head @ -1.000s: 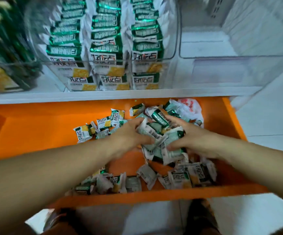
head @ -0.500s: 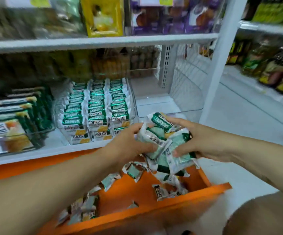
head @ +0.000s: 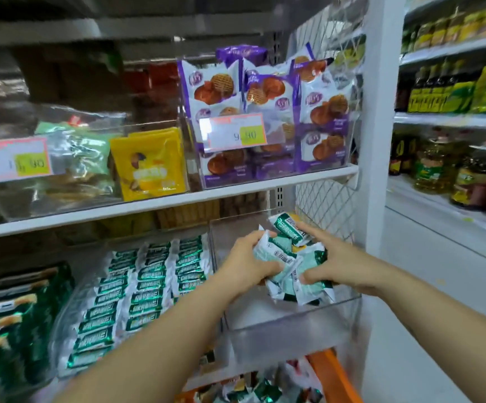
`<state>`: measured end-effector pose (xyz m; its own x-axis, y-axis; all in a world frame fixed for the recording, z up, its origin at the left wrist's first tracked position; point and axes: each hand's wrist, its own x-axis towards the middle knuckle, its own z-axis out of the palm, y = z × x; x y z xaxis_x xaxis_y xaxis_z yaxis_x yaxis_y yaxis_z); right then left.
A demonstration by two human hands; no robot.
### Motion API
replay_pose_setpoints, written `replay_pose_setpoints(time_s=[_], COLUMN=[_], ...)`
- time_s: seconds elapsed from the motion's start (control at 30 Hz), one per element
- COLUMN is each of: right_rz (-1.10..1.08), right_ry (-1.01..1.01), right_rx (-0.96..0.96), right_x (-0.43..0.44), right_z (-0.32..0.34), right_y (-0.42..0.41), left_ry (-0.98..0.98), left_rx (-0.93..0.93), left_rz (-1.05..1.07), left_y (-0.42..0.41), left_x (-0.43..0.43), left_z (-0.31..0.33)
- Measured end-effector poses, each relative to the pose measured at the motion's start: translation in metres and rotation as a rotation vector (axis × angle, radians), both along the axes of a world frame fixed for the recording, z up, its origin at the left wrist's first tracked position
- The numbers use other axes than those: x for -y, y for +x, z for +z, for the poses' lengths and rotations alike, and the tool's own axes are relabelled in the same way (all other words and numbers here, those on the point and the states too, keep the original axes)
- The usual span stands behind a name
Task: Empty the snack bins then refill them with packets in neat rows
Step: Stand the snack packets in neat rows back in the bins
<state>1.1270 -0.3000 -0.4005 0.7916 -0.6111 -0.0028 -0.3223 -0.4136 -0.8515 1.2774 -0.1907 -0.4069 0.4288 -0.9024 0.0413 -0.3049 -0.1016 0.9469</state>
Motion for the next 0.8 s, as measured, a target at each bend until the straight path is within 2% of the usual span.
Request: replay_pose_setpoints(time_s=[0.13,0.27,0.43,0.53,0.7,0.8], right_rz=[-0.071,-0.019,-0.008,-0.030,-0.146,-0.237], right_ry=[-0.123,-0.242,-0.312,-0.449,-0.657,-0.722], right_rx=[-0.166,-0.402,-0.542,-0.617,-0.558,-0.403], right_x=[0.031,0.044,0.044,0.039,0.025,0.014], right_z=[-0.034,-0.055,-0.063,-0.057,-0.043,-0.030], right_y=[0.017,0.019,0.015,0.013,0.004,-0.006], left_ry=[0.081,0.183,0.289,0.284,0.175,0.164], left_rx=[0.012,-0.058,-0.113,-0.025,0.194,0.302], left_rz=[0.068,0.001,-0.001,0.039,0.113,0.127], left_y=[0.004,0.004,0.008,0.013,0.013,0.008], left_x=[0.043,0.063,0.064,0.061,0.047,0.028], left_z=[-0.035,-0.066,-0.082,-0.086,-0.074,-0.060])
